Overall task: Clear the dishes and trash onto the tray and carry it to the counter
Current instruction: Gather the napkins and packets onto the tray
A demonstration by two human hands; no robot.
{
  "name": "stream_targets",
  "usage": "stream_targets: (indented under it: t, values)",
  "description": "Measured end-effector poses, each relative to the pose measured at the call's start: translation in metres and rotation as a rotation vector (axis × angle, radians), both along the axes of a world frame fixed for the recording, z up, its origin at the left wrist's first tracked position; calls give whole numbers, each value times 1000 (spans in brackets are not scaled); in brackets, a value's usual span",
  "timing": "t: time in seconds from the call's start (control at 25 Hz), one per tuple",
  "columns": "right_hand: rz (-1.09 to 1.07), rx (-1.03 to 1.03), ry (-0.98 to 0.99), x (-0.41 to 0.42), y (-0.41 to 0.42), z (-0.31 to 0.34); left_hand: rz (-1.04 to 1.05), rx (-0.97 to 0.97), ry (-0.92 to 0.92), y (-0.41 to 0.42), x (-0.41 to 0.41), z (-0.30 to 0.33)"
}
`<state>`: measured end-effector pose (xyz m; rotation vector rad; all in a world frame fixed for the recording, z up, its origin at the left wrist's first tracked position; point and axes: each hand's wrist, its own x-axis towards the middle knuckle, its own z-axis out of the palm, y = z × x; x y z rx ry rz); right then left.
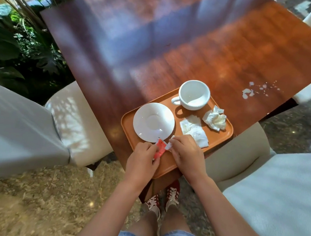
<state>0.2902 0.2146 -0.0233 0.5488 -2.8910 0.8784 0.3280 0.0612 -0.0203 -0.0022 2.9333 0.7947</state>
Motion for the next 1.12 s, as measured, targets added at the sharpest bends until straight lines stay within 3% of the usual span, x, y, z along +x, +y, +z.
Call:
stream_targets:
  t: [0.28, 0.48, 0.84, 1.12]
  values:
    - [-7, 35, 86, 3, 10, -3, -75, -46, 106, -2, 9, 3]
    - [-307, 136, 90, 15, 51, -18, -154, -39, 114, 3, 35, -9]
    - [-79, 176, 90, 5, 78, -28, -113, 31, 145, 7, 40, -20]
    - [-11, 130, 85, -54, 54, -24, 38, -18, 187, -11, -6, -24]
